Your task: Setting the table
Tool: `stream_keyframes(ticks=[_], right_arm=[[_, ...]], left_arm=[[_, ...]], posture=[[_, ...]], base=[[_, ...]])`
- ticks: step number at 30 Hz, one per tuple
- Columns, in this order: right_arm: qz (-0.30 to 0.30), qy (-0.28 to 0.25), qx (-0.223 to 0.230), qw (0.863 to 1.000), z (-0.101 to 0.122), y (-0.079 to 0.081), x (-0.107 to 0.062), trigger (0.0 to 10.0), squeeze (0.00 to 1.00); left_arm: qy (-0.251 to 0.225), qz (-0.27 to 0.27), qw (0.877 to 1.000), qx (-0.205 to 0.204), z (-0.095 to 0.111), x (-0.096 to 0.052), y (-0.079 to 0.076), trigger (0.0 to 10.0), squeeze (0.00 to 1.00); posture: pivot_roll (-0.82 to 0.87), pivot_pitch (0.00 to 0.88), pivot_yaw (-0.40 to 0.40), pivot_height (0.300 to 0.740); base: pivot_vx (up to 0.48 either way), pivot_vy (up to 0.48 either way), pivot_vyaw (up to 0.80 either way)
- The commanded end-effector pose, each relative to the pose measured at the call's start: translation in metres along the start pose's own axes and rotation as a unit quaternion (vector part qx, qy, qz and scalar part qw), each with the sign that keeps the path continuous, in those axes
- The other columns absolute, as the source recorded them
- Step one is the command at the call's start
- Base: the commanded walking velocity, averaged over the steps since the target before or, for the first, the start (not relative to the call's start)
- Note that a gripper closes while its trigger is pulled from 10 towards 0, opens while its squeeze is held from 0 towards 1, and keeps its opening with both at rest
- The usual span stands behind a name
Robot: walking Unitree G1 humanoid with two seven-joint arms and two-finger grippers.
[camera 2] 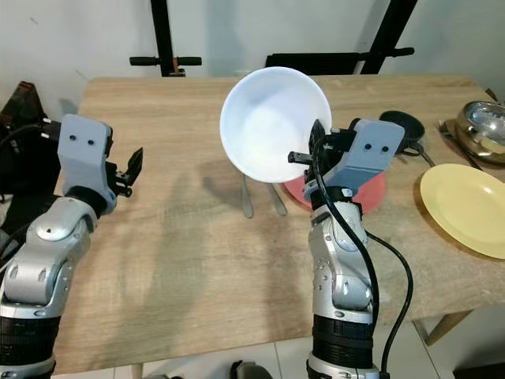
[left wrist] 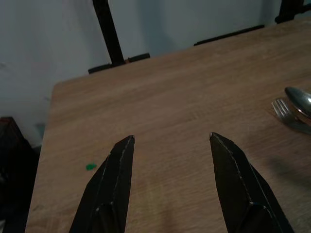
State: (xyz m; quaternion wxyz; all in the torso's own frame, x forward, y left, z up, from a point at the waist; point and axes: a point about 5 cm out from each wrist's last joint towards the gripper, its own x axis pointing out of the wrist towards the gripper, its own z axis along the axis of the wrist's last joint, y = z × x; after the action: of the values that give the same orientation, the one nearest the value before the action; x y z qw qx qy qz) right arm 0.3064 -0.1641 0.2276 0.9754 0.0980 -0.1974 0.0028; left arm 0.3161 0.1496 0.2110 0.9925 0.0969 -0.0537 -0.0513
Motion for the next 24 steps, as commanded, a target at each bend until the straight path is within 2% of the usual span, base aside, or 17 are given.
stream_keyframes(ticks=[1, 11, 24], right_arm=[[-0.003, 0.000, -0.005, 1.000, 0.0008, -0.0009, -0.0025, 10.0, 0.00], [-0.007, 0.011, 0.000, 1.000, -0.0070, 0.0033, -0.0071, 10.0, 0.00], [-0.010, 0.018, -0.007, 1.000, -0.0087, -0.0013, -0.0084, 10.0, 0.00]], left_arm=[[0.002, 0.001, 1.000, 0.009, -0.0015, 0.0005, -0.0002, 10.0, 0.00], [-0.009, -0.008, 1.000, 0.012, 0.0026, 0.0034, -0.0004, 10.0, 0.00], [-0.014, -0.012, 1.000, 0.004, 0.0038, 0.0033, -0.0045, 10.0, 0.00]], posture=[[-0.07, 0.042, 0.054, 0.740], [-0.06, 0.038, 0.066, 0.740], [-0.07, 0.044, 0.059, 0.740]], base=[[0.000, 0.000, 0.00], [0.000, 0.000, 0.00], [-0.271, 0.000, 0.00]])
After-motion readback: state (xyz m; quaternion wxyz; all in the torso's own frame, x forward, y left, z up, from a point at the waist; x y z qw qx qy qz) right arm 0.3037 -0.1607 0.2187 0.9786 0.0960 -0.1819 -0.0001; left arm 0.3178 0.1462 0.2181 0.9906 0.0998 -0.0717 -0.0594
